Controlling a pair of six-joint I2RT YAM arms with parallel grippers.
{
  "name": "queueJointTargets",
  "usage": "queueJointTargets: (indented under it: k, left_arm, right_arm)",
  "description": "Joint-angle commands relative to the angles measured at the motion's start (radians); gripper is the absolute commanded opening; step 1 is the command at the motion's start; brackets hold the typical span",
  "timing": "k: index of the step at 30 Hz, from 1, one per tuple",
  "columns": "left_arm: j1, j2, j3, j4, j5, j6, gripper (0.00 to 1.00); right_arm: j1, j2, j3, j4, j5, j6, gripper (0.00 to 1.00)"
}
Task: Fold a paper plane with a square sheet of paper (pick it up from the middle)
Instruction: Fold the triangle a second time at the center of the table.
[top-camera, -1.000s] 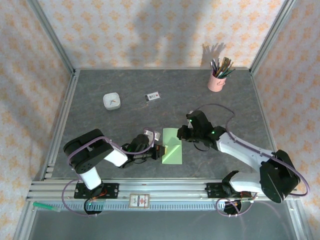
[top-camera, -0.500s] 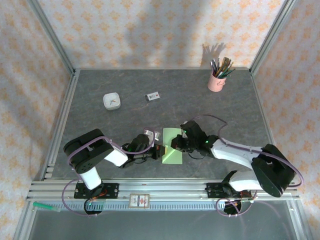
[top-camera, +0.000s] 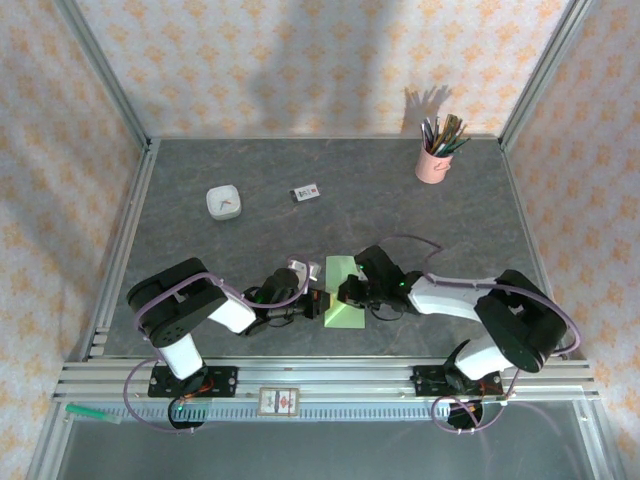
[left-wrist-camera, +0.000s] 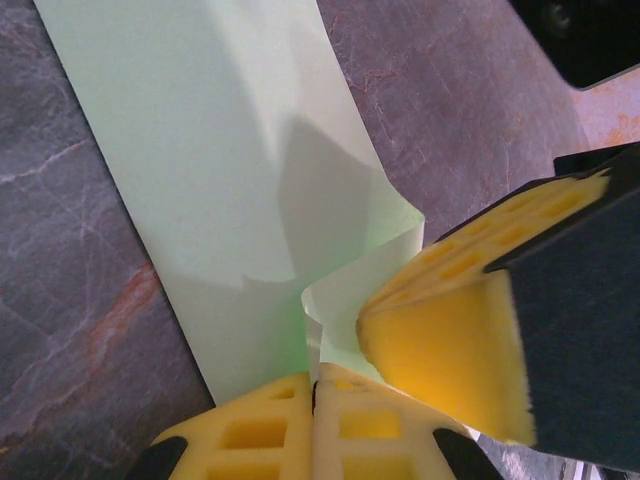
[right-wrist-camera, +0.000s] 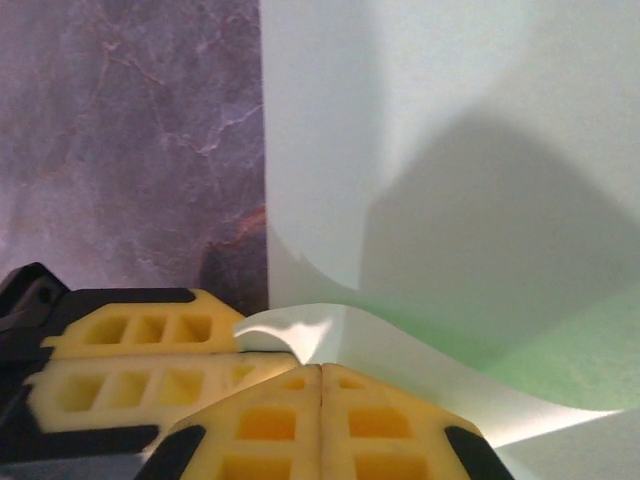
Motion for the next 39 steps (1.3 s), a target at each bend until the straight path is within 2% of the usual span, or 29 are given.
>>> queueJointTargets:
  k: [1, 18, 28, 39]
  left_arm:
    - [0.006, 0.044, -0.017, -0.180, -0.099, 0.002, 0.00]
    - [0.005, 0.032, -0.033, -0.203, -0.122, 0.013, 0.00]
    - [0.007, 0.020, -0.037, -0.208, -0.127, 0.003, 0.00]
    - [0.008, -0.003, -0.033, -0.225, -0.124, 0.000, 0.00]
  right_arm:
    - [0.004, 0.023, 0.006, -0.019, 0.042, -0.040, 0.00]
    - [0.004, 0.083, 0.029, -0.072, 0.091, -0.100, 0.00]
    - [0.004, -0.004, 0.065, -0.082, 0.004, -0.105, 0.00]
    - [0.005, -0.016, 0.046, -0.090, 0.023, -0.121, 0.00]
